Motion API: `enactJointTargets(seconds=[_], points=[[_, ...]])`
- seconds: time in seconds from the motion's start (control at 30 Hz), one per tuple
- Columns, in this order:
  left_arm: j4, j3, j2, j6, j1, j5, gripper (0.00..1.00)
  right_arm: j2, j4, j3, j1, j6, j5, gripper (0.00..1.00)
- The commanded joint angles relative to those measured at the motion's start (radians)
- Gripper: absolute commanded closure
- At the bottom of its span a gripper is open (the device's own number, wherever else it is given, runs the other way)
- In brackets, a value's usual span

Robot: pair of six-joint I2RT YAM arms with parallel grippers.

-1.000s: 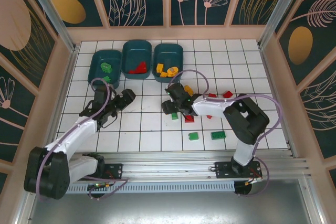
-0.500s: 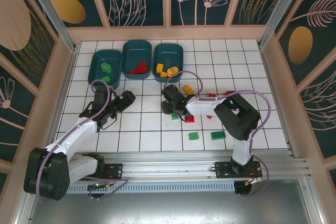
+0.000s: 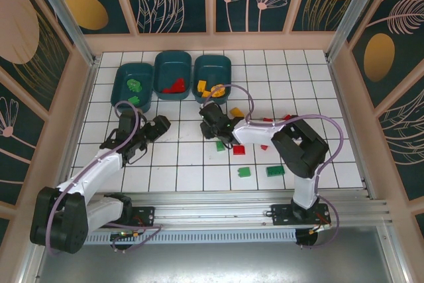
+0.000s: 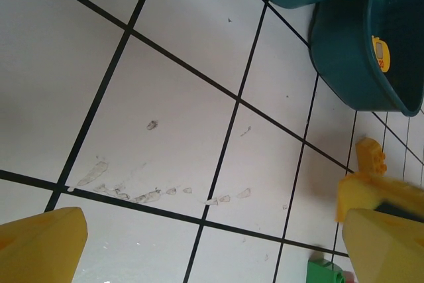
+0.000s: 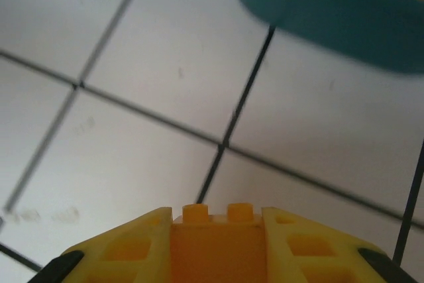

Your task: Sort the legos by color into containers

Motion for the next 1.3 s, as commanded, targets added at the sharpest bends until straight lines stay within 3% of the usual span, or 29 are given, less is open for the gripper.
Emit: enactJointTargets(seconds=[0.0, 0.13, 0.33, 0.5, 0.63, 0.73, 0.93, 1.13, 1.27], points=[[0.059, -0.068, -0.018, -0.048, 0.007, 0.052, 0.01, -0.001, 0.043, 0.122, -0.059, -0.031, 0.011, 0.70], [0.216, -0.174, -0.026, -0.110, -0.003, 0.139, 0.02, 0.138, 0.007, 0.301, -0.145, -0.039, -0.052, 0.68], [0.199, -0.181, -0.040, -0.080, -0.038, 0.131, 0.01, 0.389, -0.167, 0.676, -0.236, -0.067, -0.113, 0.66], [0.206, -0.172, -0.030, -0.070, -0.052, 0.137, 0.01, 0.495, -0.248, 0.842, -0.268, -0.043, -0.129, 0.66], [0.174, -0.138, -0.001, -0.046, -0.072, 0.116, 0.01, 0.521, -0.296, 0.896, -0.275, -0.051, -0.143, 0.53], [0.117, -0.084, 0.019, -0.014, -0.138, 0.050, 0.01, 0.463, -0.257, 0.838, -0.273, -0.051, -0.149, 0.43], [0.063, 0.062, 0.144, -0.036, -0.303, -0.056, 0.01, 0.268, -0.156, 0.646, -0.267, -0.045, -0.118, 0.40], [0.061, 0.242, 0.345, -0.140, -0.507, -0.116, 0.07, -0.036, -0.011, 0.195, -0.288, 0.010, 0.005, 0.38], [0.025, 0.373, 0.514, -0.180, -0.610, -0.150, 0.13, -0.220, 0.045, -0.100, -0.358, 0.079, -0.002, 0.38]])
